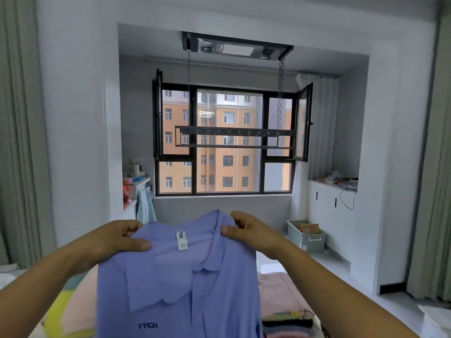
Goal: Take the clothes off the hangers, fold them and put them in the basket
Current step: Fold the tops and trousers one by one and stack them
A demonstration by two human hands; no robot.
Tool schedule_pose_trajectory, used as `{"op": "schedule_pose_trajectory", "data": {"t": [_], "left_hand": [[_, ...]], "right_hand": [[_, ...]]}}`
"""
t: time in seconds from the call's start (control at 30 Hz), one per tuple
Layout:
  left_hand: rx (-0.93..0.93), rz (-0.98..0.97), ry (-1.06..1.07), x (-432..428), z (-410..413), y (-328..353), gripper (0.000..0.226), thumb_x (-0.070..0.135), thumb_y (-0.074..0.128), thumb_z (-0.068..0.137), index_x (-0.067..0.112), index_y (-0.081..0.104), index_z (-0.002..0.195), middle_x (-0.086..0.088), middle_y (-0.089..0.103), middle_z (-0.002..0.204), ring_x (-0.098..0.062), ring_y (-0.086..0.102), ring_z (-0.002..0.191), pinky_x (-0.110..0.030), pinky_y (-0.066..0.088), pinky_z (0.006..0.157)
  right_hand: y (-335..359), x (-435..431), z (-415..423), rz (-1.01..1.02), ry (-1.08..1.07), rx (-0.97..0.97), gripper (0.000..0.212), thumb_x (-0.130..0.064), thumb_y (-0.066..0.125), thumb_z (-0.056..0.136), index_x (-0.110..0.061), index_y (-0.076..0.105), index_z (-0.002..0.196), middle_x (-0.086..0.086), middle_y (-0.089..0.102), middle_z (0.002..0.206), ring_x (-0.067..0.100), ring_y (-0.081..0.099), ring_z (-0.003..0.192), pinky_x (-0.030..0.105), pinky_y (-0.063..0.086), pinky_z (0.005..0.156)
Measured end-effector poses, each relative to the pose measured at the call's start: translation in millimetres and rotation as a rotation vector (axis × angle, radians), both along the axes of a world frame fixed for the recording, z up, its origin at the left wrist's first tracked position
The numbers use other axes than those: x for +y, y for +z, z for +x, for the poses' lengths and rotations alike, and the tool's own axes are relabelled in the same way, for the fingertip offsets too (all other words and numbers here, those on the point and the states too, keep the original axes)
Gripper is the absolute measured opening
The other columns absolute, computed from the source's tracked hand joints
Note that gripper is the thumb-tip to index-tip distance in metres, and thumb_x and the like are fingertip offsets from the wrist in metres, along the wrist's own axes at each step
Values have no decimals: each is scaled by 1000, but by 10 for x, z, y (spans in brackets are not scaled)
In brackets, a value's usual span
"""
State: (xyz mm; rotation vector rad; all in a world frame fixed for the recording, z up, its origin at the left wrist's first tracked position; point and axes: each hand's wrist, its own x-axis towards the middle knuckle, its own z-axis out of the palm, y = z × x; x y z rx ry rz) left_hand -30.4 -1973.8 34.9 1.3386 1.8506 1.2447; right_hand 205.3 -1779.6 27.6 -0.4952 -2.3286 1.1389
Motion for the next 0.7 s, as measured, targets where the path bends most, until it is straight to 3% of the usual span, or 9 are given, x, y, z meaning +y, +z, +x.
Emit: {"op": "schedule_pose_trajectory", "data": {"t": [0.1,0.3,0.4,0.5,0.6,0.7], "left_hand": [[35,10,39,35,95,69,108,58,89,10,2,66,99,-15,72,91,-28,69,81,-35,54,75],[-21,-70,-8,93,361,40,98,47,94,18,6,67,103,-14,72,97,-30,70,86,-33,55,71],[3,-201,20,115,443,-136,82,47,94,21,3,74,87,-17,73,92,-29,70,81,-32,54,71],[90,-325,107,17,475,-466,72,58,89,31,3,70,74,-9,68,77,-20,61,70,-30,42,69],[83,-186,270,-88,555,-809,72,63,75,48,0,58,78,-9,56,74,-16,52,71,-30,34,70],[24,-12,378,-90,795,-936,58,59,67,57,8,48,77,-8,46,72,-16,45,69,-31,32,65]], "right_hand": [[96,91,88,29,20,-34,27,-32,61,89,-17,44,75,-2,47,76,13,49,74,27,40,72],[126,279,296,80,18,-41,30,-36,57,91,-18,41,74,-2,45,75,12,46,73,26,38,70],[45,397,395,131,31,-15,31,-33,55,93,-19,36,72,-3,40,72,9,41,68,23,34,64],[-76,522,474,184,34,17,31,-29,53,94,-18,34,73,-3,37,71,8,36,65,21,29,59],[-284,611,508,198,48,8,30,-28,54,94,-16,34,74,-2,37,71,9,35,64,22,27,56],[-482,657,482,210,79,-39,32,-28,56,92,-15,35,72,-1,37,69,10,34,62,25,25,56]]}}
